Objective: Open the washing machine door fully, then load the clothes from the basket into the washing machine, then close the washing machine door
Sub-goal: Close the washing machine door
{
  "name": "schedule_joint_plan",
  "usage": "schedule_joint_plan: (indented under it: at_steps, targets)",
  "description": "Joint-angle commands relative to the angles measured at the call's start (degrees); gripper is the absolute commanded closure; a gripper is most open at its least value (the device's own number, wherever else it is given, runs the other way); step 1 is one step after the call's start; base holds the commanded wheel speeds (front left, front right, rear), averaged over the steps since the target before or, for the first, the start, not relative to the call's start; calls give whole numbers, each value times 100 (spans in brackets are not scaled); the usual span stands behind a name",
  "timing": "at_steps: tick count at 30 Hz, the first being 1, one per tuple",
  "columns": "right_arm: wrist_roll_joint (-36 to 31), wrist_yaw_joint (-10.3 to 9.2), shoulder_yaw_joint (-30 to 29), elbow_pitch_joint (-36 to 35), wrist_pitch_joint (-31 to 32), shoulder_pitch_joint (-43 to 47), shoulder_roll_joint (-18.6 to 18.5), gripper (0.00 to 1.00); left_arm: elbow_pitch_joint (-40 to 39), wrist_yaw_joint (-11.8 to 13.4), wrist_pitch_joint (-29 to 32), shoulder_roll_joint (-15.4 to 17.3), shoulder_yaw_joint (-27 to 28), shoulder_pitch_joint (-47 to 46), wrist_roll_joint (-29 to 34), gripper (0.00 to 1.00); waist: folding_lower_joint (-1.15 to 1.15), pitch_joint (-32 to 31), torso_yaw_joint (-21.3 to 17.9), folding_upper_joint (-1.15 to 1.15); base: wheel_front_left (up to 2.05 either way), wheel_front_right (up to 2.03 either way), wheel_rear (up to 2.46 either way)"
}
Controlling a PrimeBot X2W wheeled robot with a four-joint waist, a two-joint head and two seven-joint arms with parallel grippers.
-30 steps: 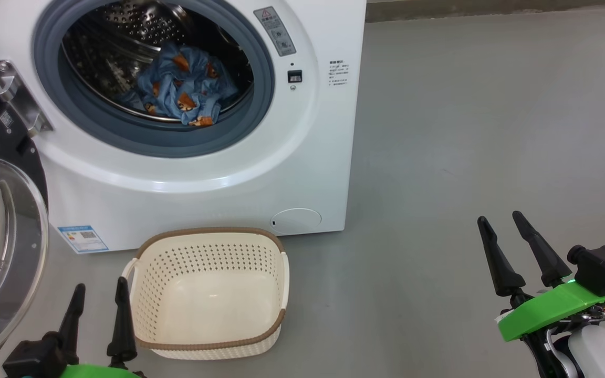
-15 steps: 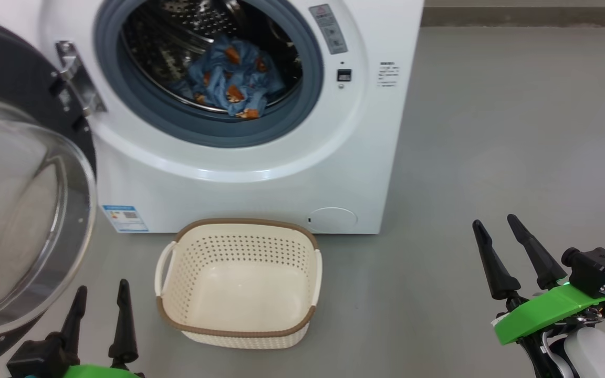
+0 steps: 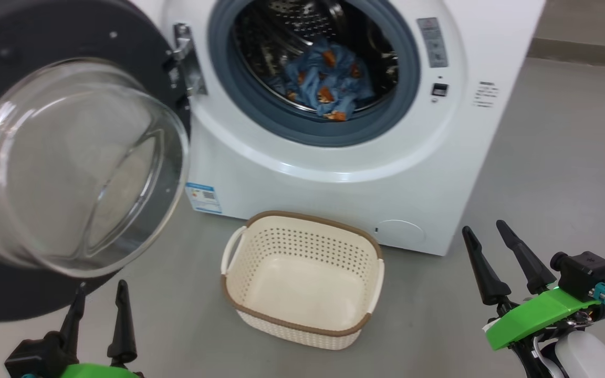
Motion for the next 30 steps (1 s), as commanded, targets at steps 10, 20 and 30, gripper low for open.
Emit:
schedule_joint_plan:
  at_steps: [10,20,30]
  targets:
    - [47,26,96,-93,-46,-49,6,0,-278,176,-64,131,240,-131,88,0,0,-82,1074,0,0,0,0]
    - [61,26,233,-44,-46,-158,19,0,-335,370,-102,154,366,-13,108,0,0,-52,1204,0,0,0,0]
    - [118,26,286,-24,-46,-153,-20,0,-359,425,-121,166,384,34,100,0,0,-78,1179,0,0,0,0]
